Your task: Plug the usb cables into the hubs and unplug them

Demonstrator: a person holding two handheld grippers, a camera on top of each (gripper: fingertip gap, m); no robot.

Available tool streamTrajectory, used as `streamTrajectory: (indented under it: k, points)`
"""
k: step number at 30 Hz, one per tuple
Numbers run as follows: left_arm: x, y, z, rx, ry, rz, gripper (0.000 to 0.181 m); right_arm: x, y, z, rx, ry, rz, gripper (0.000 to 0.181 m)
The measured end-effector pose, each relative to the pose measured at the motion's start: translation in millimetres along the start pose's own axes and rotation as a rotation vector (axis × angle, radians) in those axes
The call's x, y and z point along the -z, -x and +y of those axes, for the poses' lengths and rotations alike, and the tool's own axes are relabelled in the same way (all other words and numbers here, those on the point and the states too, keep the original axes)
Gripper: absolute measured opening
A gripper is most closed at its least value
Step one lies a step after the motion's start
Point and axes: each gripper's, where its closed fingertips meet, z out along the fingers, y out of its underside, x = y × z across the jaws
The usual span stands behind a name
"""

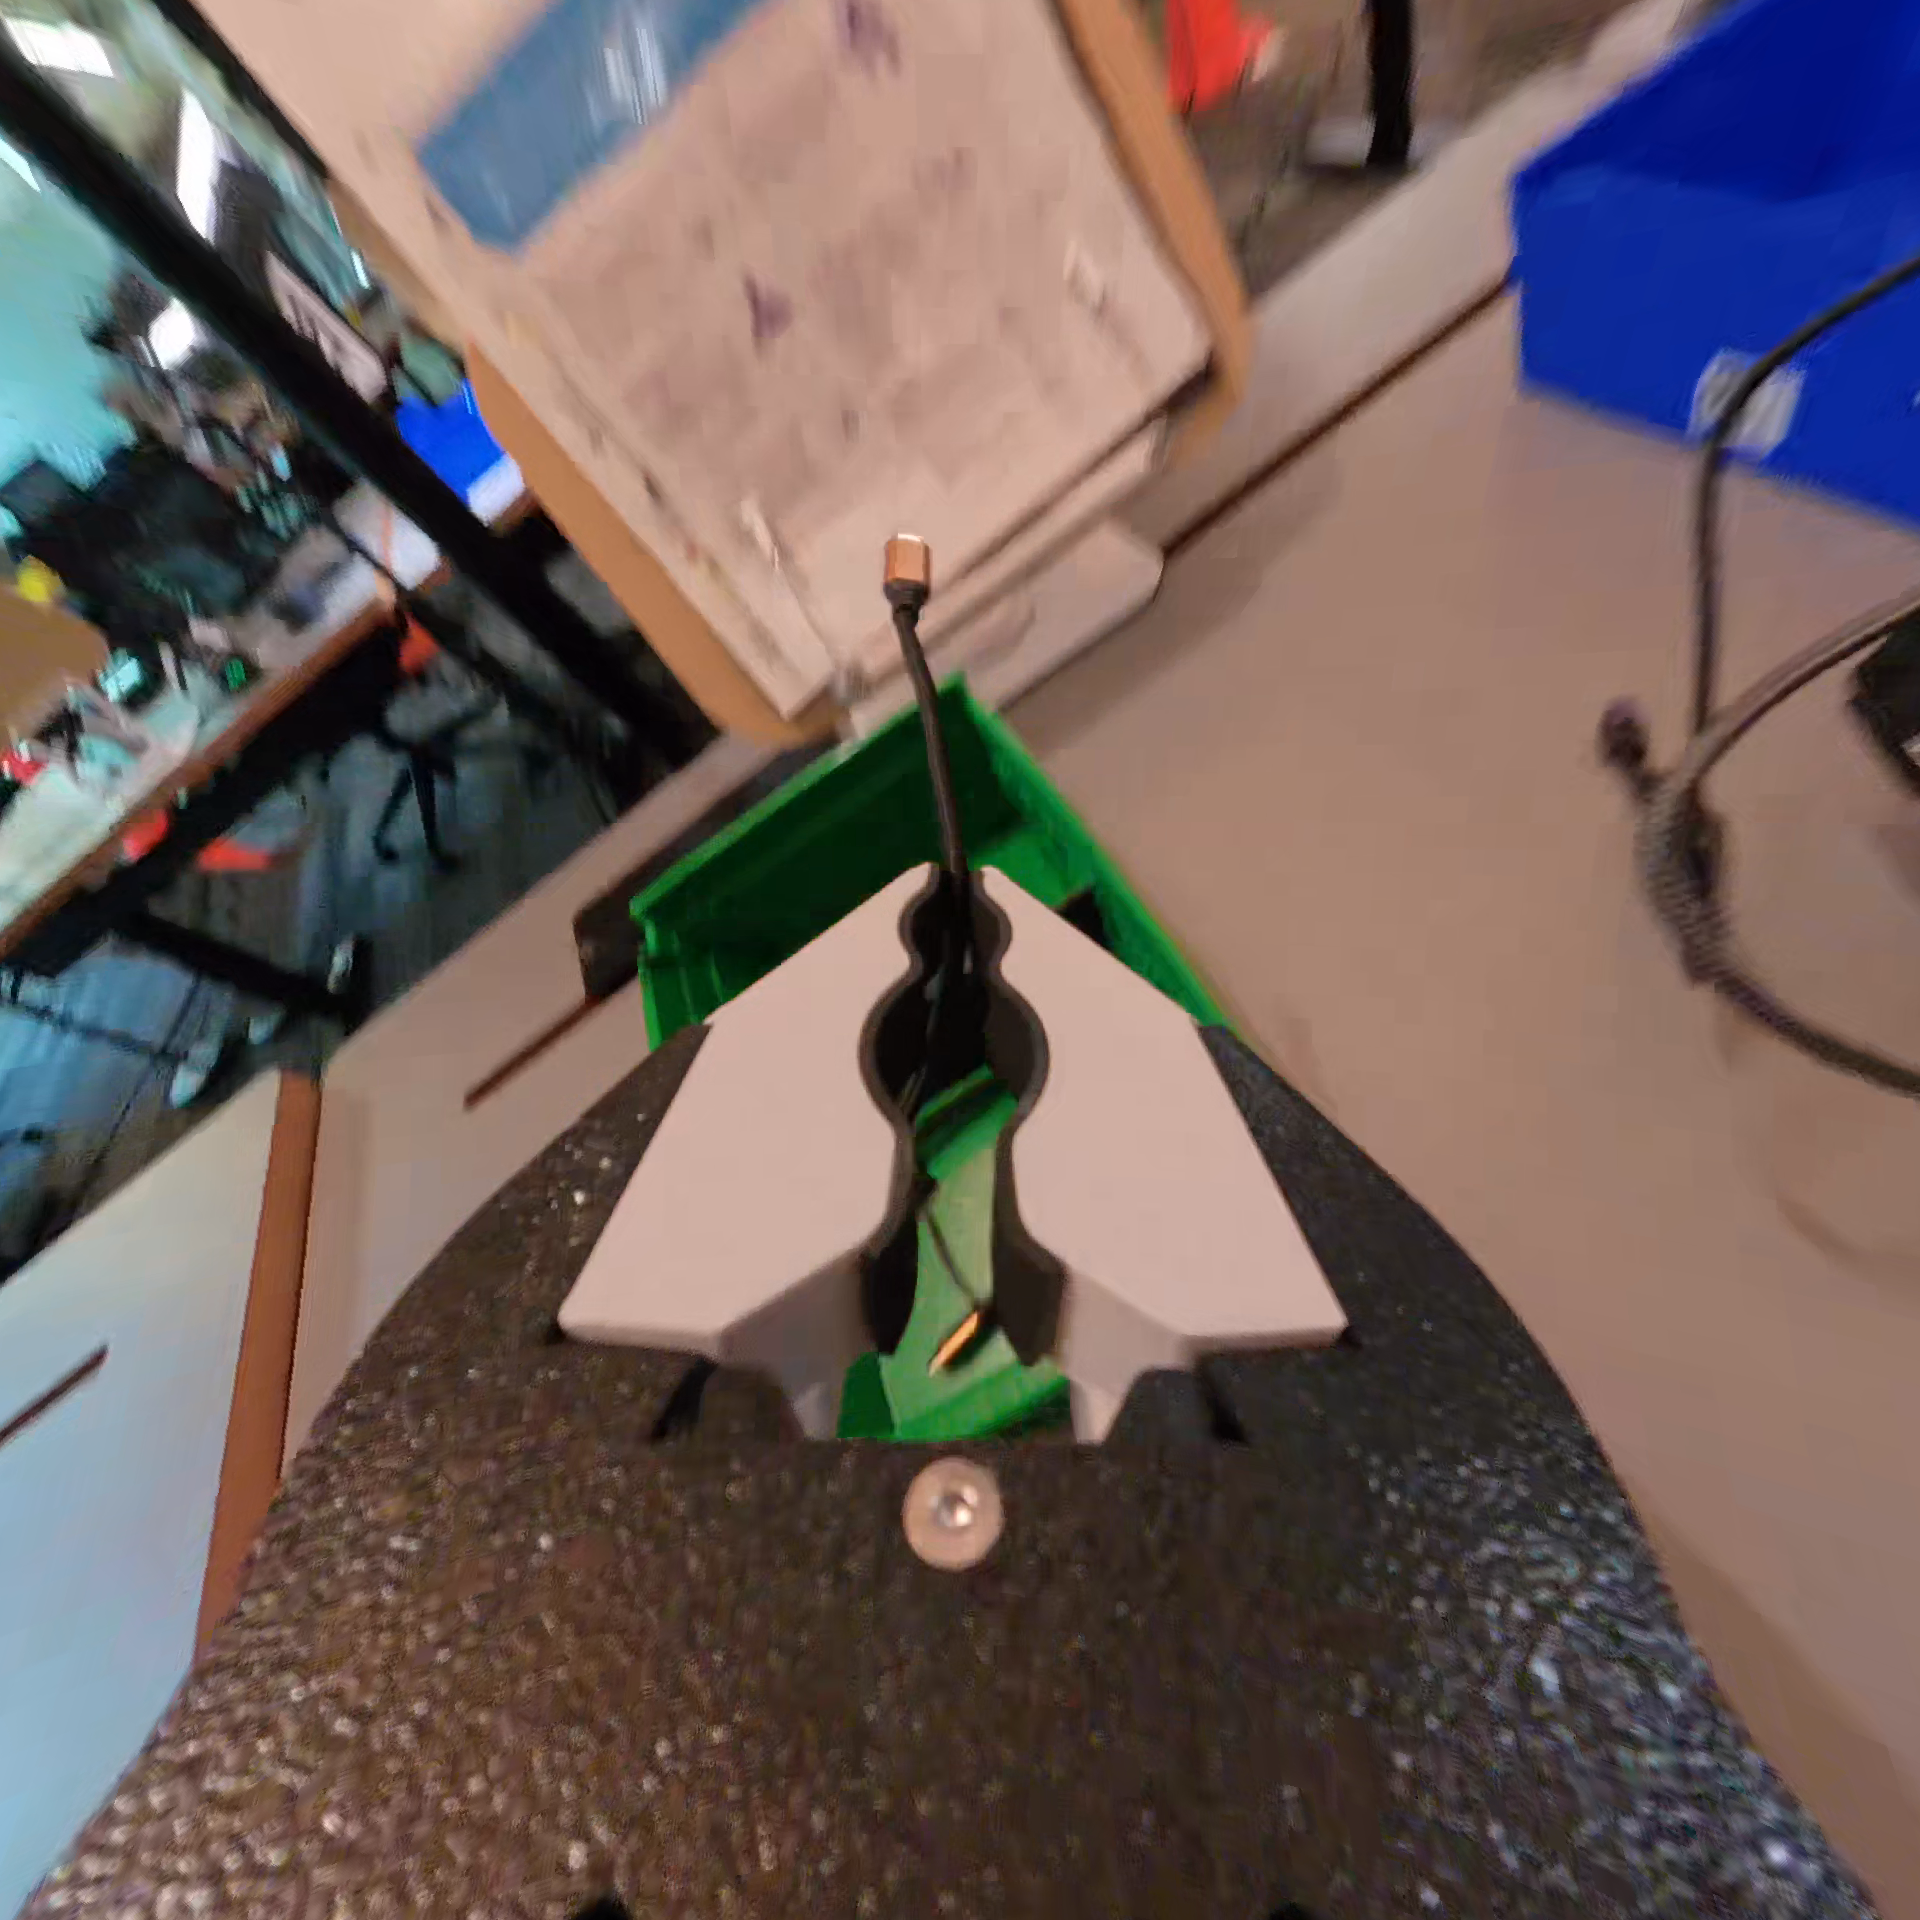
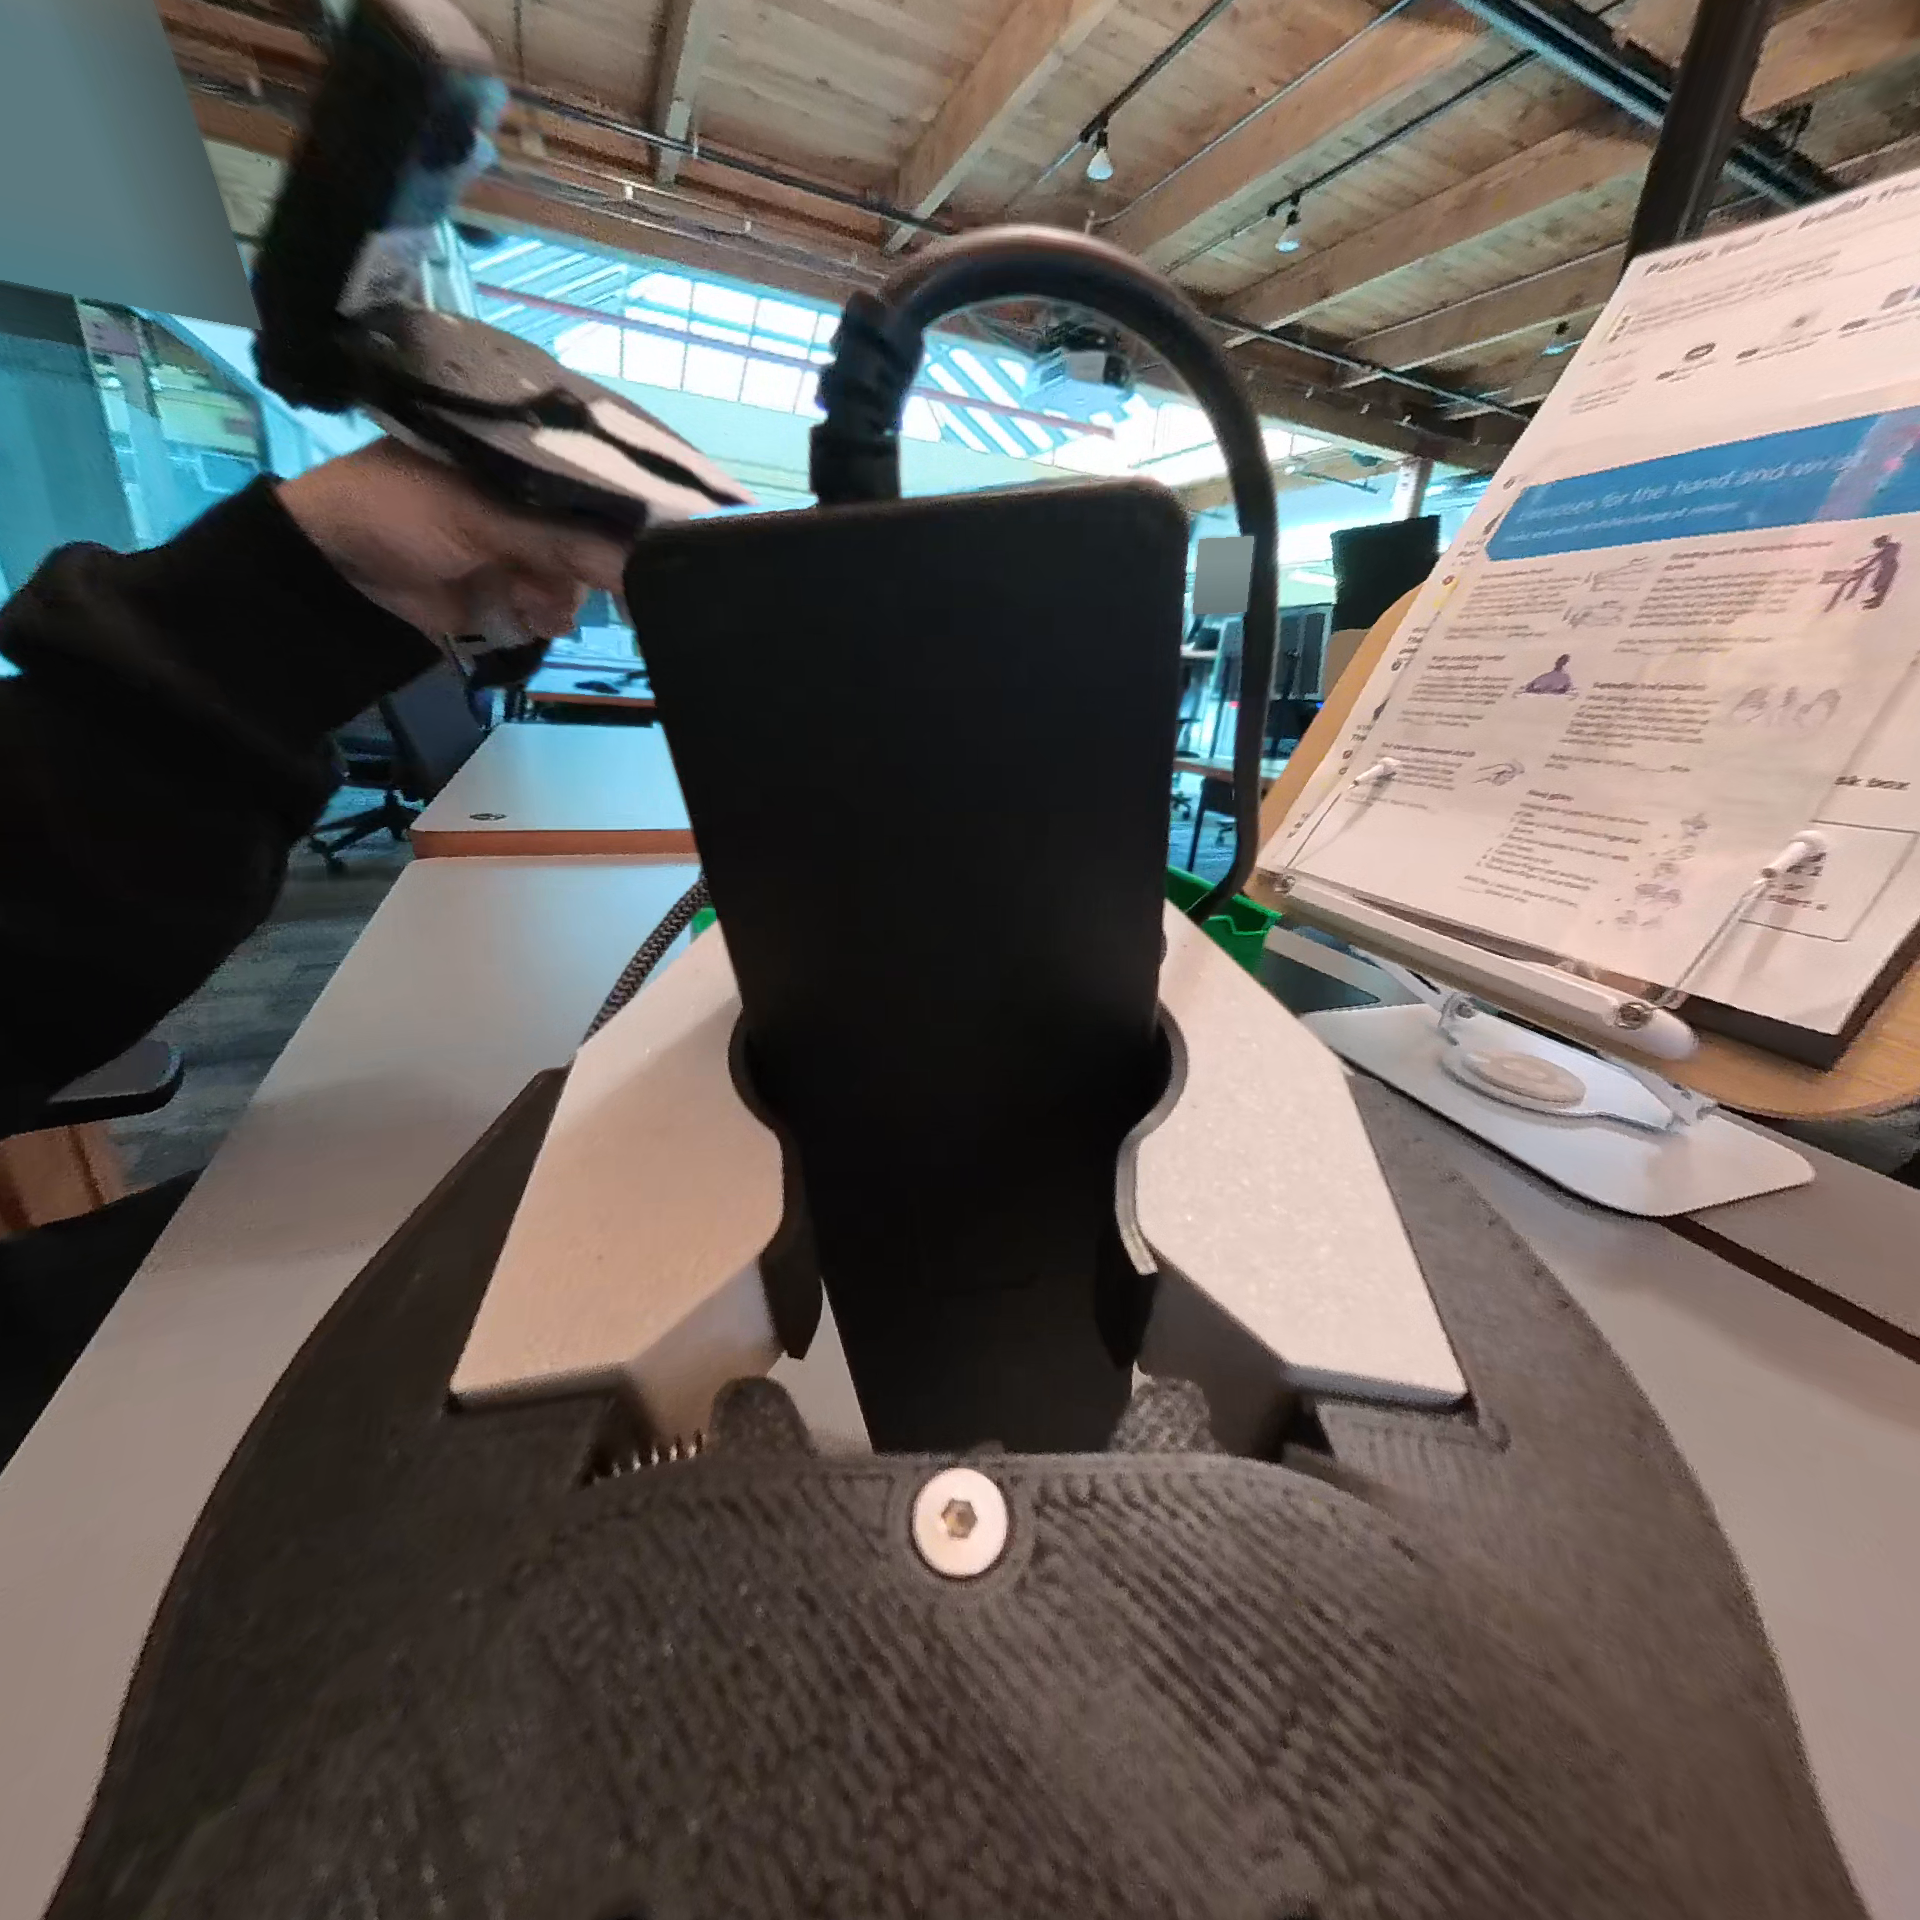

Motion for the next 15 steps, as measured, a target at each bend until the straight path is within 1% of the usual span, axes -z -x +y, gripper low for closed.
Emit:
streamTrajectory:
  k: [3, 5, 7, 9, 11, 12, 13, 15]
  points:
    - [19.3, -26.9, -42.4, -0.030, -0.181, 0.081, 0.000, 10.0, -6.1, -7.0, 0.022, -0.008, 0.029, 0.064]
    - [26.9, -52.0, -61.4, -0.048, -0.277, 0.153, 0.001, 19.9, -12.4, -14.9, 0.040, -0.019, 0.062, 0.064]
    - [29.4, -81.4, -72.5, -0.125, -0.364, 0.220, 0.001, 32.5, -22.7, -22.3, 0.050, -0.029, 0.115, 0.064]
    - [22.8, -108.9, -67.0, -0.239, -0.390, 0.261, 0.001, 45.5, -36.2, -24.4, 0.042, -0.021, 0.183, 0.064]
    - [23.5, -145.6, -56.2, -0.380, -0.479, 0.358, 0.001, 57.8, -48.0, -23.9, 0.053, -0.011, 0.248, 0.064]
    - [26.6, -165.6, -46.2, -0.438, -0.522, 0.432, 0.001, 62.7, -52.3, -24.0, 0.052, -0.009, 0.269, 0.064]
    - [27.8, -181.4, -32.9, -0.477, -0.537, 0.497, 0.001, 66.4, -54.9, -24.4, 0.048, -0.011, 0.279, 0.064]
    - [22.5, -199.3, -0.6, -0.501, -0.491, 0.585, 0.001, 70.1, -57.5, -26.2, 0.045, -0.028, 0.291, 0.064]
